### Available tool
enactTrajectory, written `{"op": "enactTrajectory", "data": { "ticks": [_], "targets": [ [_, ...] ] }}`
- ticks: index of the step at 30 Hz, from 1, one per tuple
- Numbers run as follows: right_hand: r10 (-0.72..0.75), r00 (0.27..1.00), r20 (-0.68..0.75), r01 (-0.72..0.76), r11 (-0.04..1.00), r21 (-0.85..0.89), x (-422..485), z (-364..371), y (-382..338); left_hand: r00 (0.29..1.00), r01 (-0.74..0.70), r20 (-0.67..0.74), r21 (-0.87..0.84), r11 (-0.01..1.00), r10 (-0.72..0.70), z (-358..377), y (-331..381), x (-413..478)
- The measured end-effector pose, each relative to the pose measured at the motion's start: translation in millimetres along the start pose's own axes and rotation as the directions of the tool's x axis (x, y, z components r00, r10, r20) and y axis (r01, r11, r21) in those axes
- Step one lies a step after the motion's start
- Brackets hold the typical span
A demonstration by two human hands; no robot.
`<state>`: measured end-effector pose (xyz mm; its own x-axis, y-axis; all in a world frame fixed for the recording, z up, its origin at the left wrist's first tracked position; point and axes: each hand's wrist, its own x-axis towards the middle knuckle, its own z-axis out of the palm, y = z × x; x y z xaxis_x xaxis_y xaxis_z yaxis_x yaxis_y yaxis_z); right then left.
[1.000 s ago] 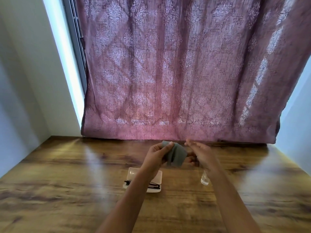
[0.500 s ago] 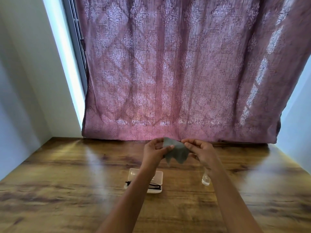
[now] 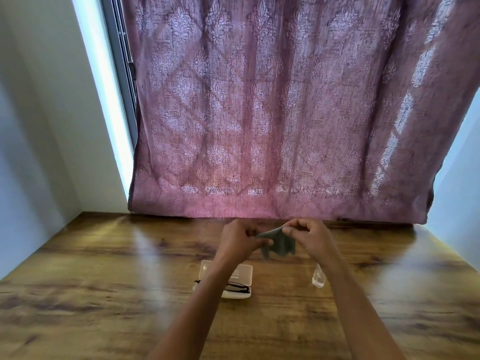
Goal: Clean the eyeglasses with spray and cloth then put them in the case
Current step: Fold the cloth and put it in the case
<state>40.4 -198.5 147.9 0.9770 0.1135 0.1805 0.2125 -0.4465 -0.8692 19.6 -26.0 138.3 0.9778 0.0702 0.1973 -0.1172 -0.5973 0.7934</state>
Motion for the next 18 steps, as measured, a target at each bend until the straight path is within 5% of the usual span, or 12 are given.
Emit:
{"op": "enactTrajectory", "data": {
  "ticks": [3,6,11,18],
  "targets": [
    [0.072,0.992,0.101,-0.089,0.979,0.182,-2,0,2,0.968,0.138,0.244,-0.365,0.921,-0.049,-5,-6,-1],
    [0.134,0.976,0.169,-0.198,0.866,0.458,-8,5,-3,0.902,0.37,0.43,-0.708,0.602,-0.049,-4,-5,-5],
    [0.194,0.962,0.191,-0.267,0.805,0.529,-15,15,-1,0.876,0.482,0.451,-0.806,0.343,-0.171,8,-2,-17],
    [0.418,0.836,0.354,-0.548,0.63,0.55,-20,22,17,0.87,0.492,0.468,-0.827,0.271,-0.152,22,-16,-16]
  ]
}}
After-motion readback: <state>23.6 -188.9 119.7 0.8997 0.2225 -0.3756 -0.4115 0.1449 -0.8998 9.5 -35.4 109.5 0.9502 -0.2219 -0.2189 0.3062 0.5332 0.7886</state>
